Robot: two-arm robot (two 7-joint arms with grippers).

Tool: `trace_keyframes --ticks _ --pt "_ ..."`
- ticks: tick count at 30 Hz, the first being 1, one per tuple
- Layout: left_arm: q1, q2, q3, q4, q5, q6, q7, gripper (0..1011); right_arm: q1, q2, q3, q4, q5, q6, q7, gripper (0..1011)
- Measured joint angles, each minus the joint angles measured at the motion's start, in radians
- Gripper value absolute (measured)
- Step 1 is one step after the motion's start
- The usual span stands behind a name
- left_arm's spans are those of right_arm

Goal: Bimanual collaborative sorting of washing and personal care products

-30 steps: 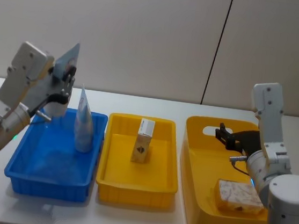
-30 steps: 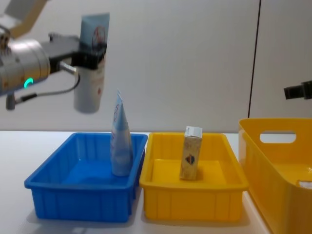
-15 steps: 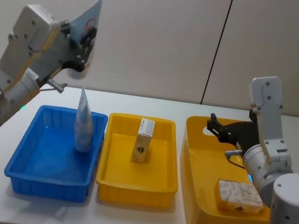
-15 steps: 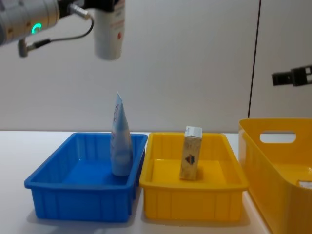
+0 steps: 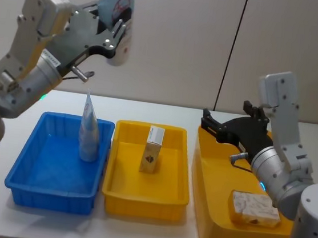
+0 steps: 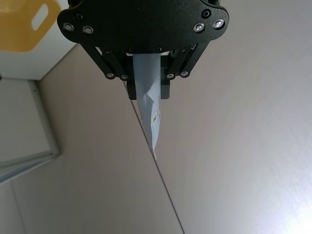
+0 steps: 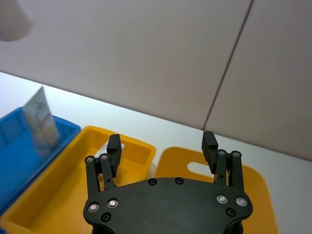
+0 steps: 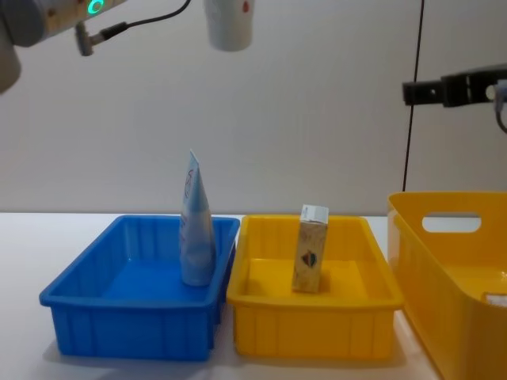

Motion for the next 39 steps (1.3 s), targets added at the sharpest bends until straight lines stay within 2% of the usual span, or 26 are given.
trace_keyframes --ticks 4,8,13,26,33,39 --pt "-0.019 -0.018 0.001 0.03 -0.028 -0.028 -0.035 224 0.001 0.013 -0.006 -0.003 0.014 -0.023 0.039 1003" --pt "-0.033 -0.036 0.002 0.055 -0.05 -0.046 -0.063 224 0.002 0.021 -0.017 -0.002 0.008 -0.04 0.048 1004" --pt "-0.044 -0.052 0.002 0.078 -0.077 -0.059 -0.093 224 0.002 0.033 -0.038 0.006 -0.019 -0.073 0.049 1003" --pt "-0.059 -0.082 0.011 0.118 -0.159 -0.043 -0.172 224 0.007 0.074 -0.107 0.048 -0.135 -0.234 0.028 1003" --pt "-0.063 -0.09 0.021 0.132 -0.188 -0.025 -0.198 224 0.008 0.081 -0.126 0.053 -0.172 -0.279 0.019 1003" --pt "-0.066 -0.095 0.029 0.141 -0.207 -0.015 -0.214 224 0.011 0.079 -0.136 0.054 -0.191 -0.293 0.018 1004"
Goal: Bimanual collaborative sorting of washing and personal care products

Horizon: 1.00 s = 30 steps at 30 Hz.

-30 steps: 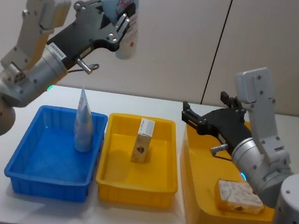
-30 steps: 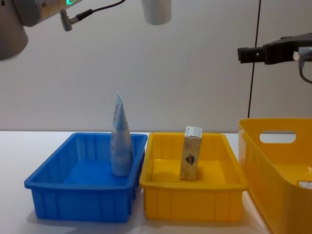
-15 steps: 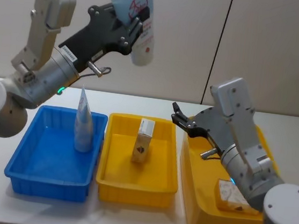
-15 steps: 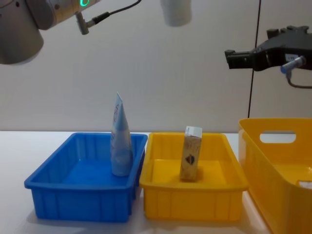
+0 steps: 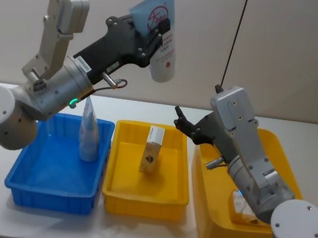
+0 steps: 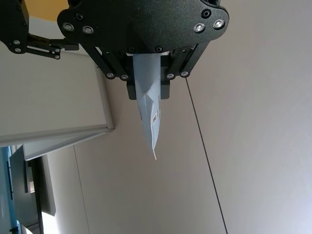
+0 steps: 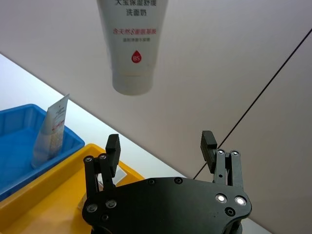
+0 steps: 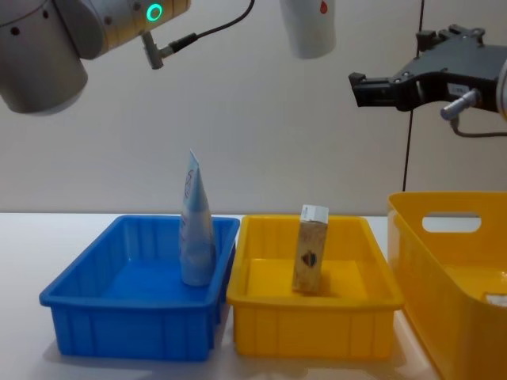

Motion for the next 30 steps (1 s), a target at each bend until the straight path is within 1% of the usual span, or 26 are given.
trace_keyframes --ticks 7,12,20,30 --pt "-0.006 -0.003 0.01 0.01 -0.012 0.005 -0.011 224 0.002 -0.007 -0.006 -0.002 -0.009 0.005 0.007 1003" --pt "-0.01 -0.003 0.017 0.015 -0.019 0.007 -0.017 224 0.006 -0.018 -0.01 -0.004 -0.015 0.02 0.013 1003" --pt "-0.012 -0.005 0.028 0.02 -0.031 0.013 -0.026 224 0.015 -0.038 -0.015 0.0 -0.025 0.039 0.015 1003" --pt "-0.004 -0.007 0.04 0.023 -0.045 0.02 -0.028 224 0.036 -0.067 -0.017 0.017 -0.038 0.048 0.009 1003"
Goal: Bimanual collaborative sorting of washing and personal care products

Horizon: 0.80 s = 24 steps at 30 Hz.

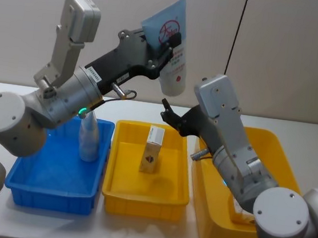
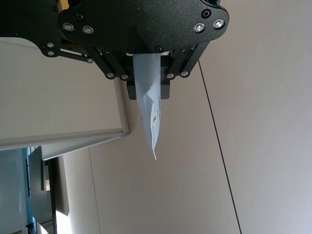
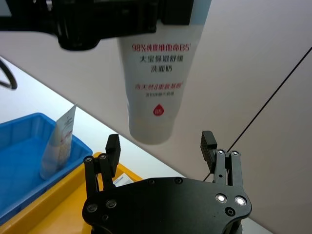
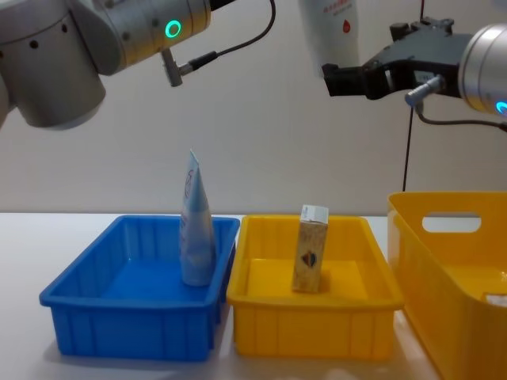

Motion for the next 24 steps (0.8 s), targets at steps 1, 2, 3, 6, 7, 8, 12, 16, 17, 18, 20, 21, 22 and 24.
trace_keyframes --ticks 1,2,3,6,7,8,12,16,17,18,20,21,22,24 --pt "0.002 0.0 0.001 0.0 -0.002 0.001 0.0 224 0.003 -0.003 0.0 0.002 -0.001 0.0 -0.001 1003" --pt "0.002 0.0 0.002 0.0 -0.003 0.002 0.0 224 0.006 -0.007 -0.001 0.005 -0.003 0.001 -0.002 1003" --pt "0.003 0.0 0.003 0.0 -0.004 0.003 0.0 224 0.009 -0.01 -0.001 0.008 -0.004 0.002 -0.003 1003" --pt "0.006 0.0 0.005 0.0 -0.007 0.005 0.0 224 0.017 -0.019 -0.001 0.015 -0.008 0.005 -0.005 1003" --pt "0.007 0.0 0.006 0.0 -0.007 0.006 0.0 224 0.02 -0.022 -0.001 0.017 -0.009 0.006 -0.006 1003" --pt "0.009 0.001 0.007 0.0 -0.009 0.007 -0.001 224 0.021 -0.023 -0.001 0.018 -0.01 0.006 -0.006 1003" --pt "0.011 0.002 0.009 0.0 -0.013 0.009 -0.002 224 0.034 -0.036 -0.002 0.028 -0.015 0.015 -0.006 1003" --pt "0.012 0.002 0.011 0.0 -0.016 0.01 -0.004 224 0.042 -0.044 -0.002 0.033 -0.017 0.026 -0.003 1003" --pt "0.012 0.002 0.011 0.0 -0.016 0.01 -0.004 224 0.045 -0.047 -0.003 0.036 -0.018 0.032 -0.001 1003" --pt "0.013 0.002 0.011 0.0 -0.017 0.01 -0.005 224 0.047 -0.049 -0.003 0.037 -0.018 0.037 0.0 1004" --pt "0.013 0.003 0.012 0.0 -0.019 0.01 -0.007 224 0.052 -0.056 -0.004 0.041 -0.02 0.048 0.005 1003" --pt "0.013 0.003 0.013 0.0 -0.02 0.01 -0.007 224 0.054 -0.058 -0.004 0.042 -0.02 0.05 0.005 1003" --pt "0.013 0.003 0.014 0.0 -0.021 0.01 -0.008 224 0.056 -0.061 -0.005 0.044 -0.021 0.055 0.007 1003" --pt "0.013 0.003 0.015 0.0 -0.022 0.01 -0.009 224 0.061 -0.068 -0.005 0.048 -0.022 0.066 0.009 1003"
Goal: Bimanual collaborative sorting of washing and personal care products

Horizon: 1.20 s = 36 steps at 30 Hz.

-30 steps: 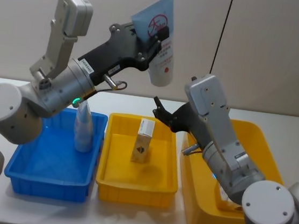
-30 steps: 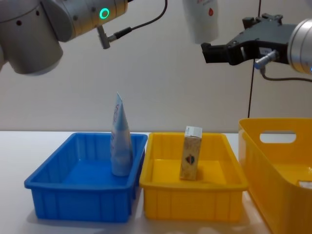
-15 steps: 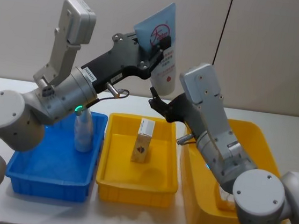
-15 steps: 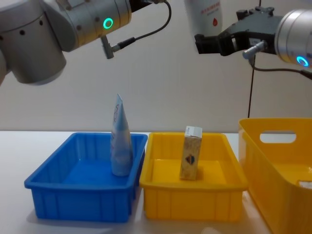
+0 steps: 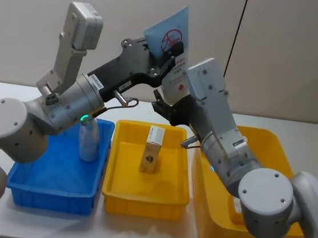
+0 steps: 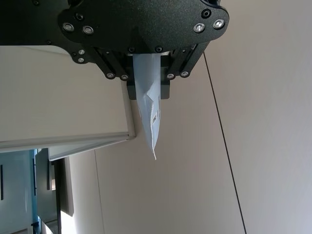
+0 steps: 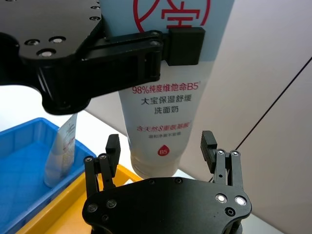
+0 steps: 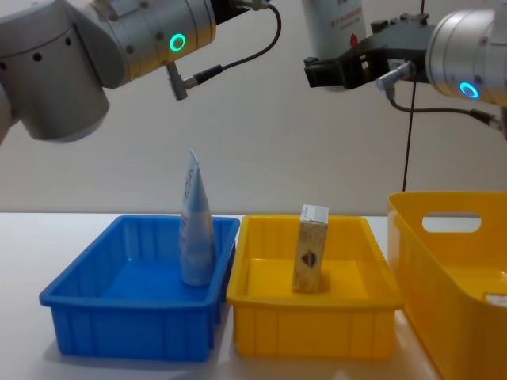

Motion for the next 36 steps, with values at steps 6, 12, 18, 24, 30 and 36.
trace_keyframes --ticks 6,12,18,24,30,36 --pt "0.0 0.001 0.004 0.0 -0.003 -0.001 -0.006 224 0.013 -0.021 0.001 0.014 -0.001 0.027 0.004 1003" --pt "-0.001 0.001 0.007 -0.001 -0.006 -0.003 -0.01 224 0.028 -0.042 0.003 0.029 -0.003 0.043 0.004 1003" --pt "-0.001 0.002 0.01 -0.001 -0.006 -0.005 -0.013 224 0.039 -0.058 0.005 0.04 -0.005 0.052 0.004 1003" --pt "-0.001 0.002 0.011 -0.001 -0.007 -0.006 -0.015 224 0.045 -0.067 0.007 0.047 -0.007 0.057 0.003 906" --pt "-0.002 0.003 0.012 0.0 -0.008 -0.007 -0.016 224 0.048 -0.072 0.007 0.05 -0.008 0.06 0.002 725" --pt "-0.002 0.003 0.013 0.0 -0.008 -0.008 -0.016 224 0.051 -0.076 0.008 0.053 -0.008 0.062 0.001 572"
